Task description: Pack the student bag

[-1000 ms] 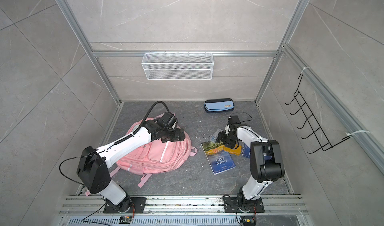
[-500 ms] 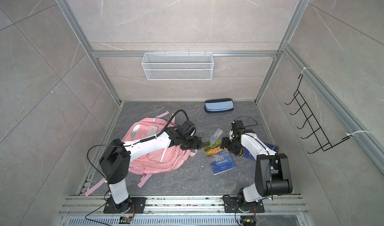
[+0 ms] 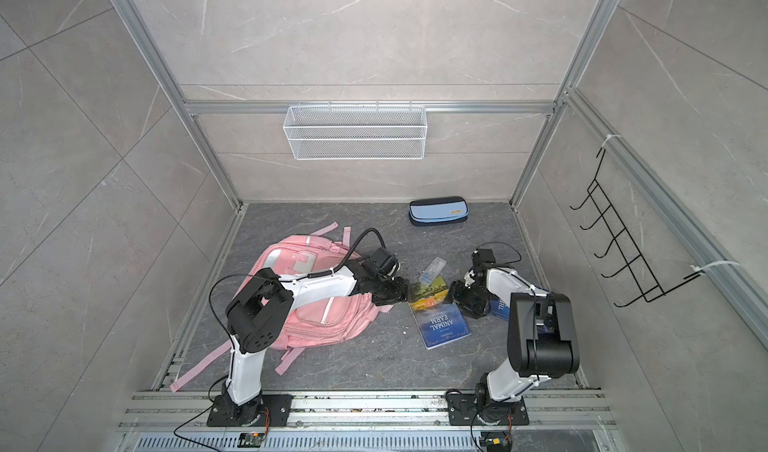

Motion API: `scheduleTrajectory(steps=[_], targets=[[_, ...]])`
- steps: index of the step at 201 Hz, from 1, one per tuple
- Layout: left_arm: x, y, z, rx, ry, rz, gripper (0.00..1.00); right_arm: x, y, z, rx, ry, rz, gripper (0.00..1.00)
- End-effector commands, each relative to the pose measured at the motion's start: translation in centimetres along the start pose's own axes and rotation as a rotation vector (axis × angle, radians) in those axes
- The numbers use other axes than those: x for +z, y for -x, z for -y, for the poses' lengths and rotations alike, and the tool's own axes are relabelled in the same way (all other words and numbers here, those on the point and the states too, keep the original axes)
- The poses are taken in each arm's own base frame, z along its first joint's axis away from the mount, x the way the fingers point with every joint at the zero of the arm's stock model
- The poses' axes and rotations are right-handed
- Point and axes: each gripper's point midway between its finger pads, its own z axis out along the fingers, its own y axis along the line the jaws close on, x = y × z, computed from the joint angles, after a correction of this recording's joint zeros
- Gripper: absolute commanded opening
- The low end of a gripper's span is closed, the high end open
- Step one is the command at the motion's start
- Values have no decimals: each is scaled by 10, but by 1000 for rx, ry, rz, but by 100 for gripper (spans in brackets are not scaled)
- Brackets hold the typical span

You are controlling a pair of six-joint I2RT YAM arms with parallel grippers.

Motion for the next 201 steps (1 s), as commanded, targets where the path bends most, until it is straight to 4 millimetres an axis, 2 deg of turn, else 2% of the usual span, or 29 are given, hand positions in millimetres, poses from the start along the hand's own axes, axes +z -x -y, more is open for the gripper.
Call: scheduleTrajectory(steps=[1,26,44,84,100,143,177,201], targets=[[9,6,2,-25,-35,-11,69,18,-15,-3,3,58,-86,68],[14,6,-16,-94,-38,-8,62,18,-19,-13,-8,121,-108,68],[19,5,-28,-129,-42,-13,57,19,-25,-28,-25,206,-137,68],[23,3,-31,-132,-42,-25,44,16,-33,-59,-65,380,-181,64],[23,3,-31,-134,-46,-25,43,11,-33,-70,-77,433,-178,62],[18,4,-25,-122,-69,-15,41,-4,-32,-99,-144,529,-134,41],[11,5,-15,-97,-117,0,39,-8,-29,-100,-158,507,-94,30],[-4,8,-1,-59,-161,18,38,-22,-29,-98,-193,451,-50,16]])
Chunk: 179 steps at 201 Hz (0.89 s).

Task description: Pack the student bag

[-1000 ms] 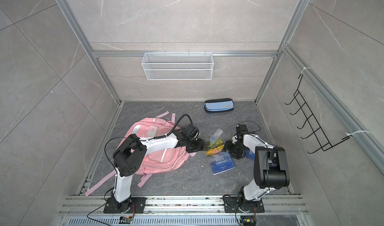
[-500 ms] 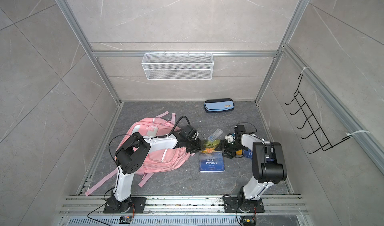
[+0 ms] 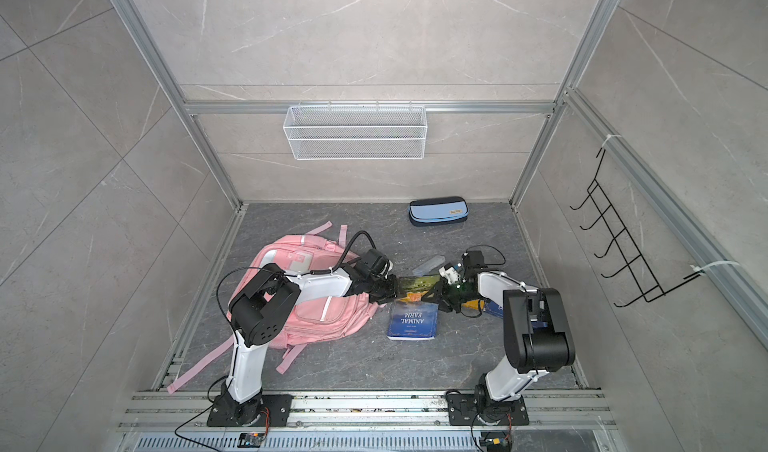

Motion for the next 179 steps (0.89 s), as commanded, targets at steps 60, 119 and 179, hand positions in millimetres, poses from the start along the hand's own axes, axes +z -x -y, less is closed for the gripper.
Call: scheduleTrajectory(steps=[60,119,179], targets=[[-133,-15,67,345,-82,67,85,-78,-5,-80,-346,-42,178,0],[-256,-26,98,636,-43,133,86,-69,-50,-182,-815,201,64,0],[-287,-52,108,694,-92,93,86,-75,-99,-232,-1055,448,0,0]])
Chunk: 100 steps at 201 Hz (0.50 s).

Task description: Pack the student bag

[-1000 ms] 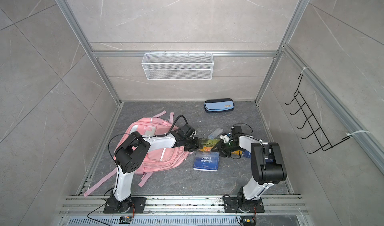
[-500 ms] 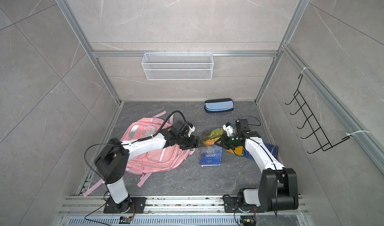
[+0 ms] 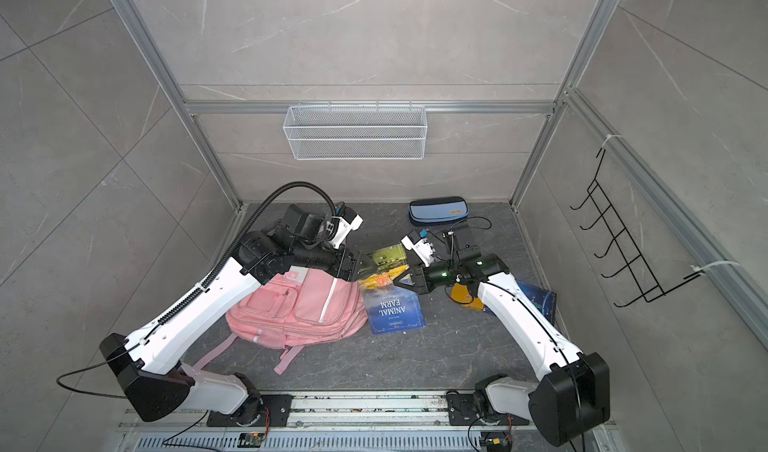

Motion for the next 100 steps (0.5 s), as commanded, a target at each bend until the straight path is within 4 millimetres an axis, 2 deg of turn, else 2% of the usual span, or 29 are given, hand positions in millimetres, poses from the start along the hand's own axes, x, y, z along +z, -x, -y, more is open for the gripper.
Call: scheduleTrajectory(steps=[1,27,52,82,100], targets=[[-13,-19,12,55,-45,-66,86,-4,13,-43,-159,164,36,0],[-13,-28,11,63,-38,-122,86,13,-5,-58,-181,234,-75,0],[-30,-19,17,84,-22,-82,86,24,-20,-62,-197,236,-171,0],[-47,-19,11,115,42,-81,86,26,-19,-69,-216,248,-165,0],[-46,-21,6,110,47,-100,86,24,-16,-76,-228,261,-158,0]])
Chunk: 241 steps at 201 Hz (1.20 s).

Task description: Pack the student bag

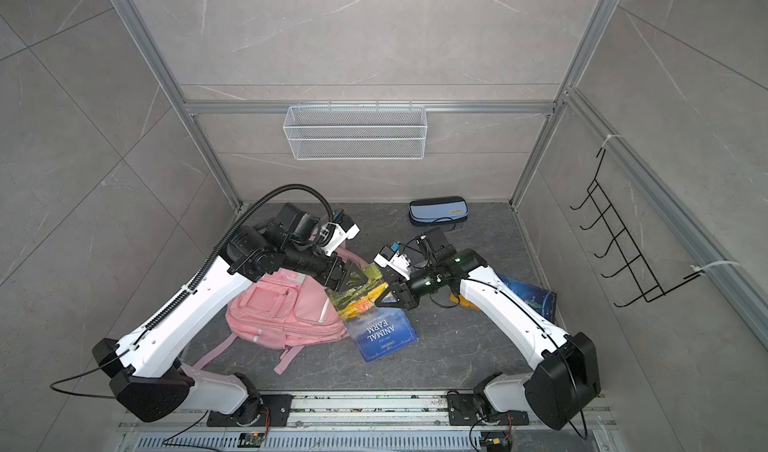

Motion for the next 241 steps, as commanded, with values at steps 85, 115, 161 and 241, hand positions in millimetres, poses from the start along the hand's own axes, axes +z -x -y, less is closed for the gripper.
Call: scheduleTrajectory(steps=[85,115,161,241], targets=[[9,-7,14,-9,-152,-44,85,-5,32,-57,-153,140,27,0],[8,-12,20,-10,-185,-60,75,-10,37,-61,-191,122,8,0],[2,-18,31,-34,-251,-68,38,-10,36,-41,-226,11,-58,0],[-14,-22,36,-89,-263,6,0,-21,59,-31,-273,-68,-7,11]])
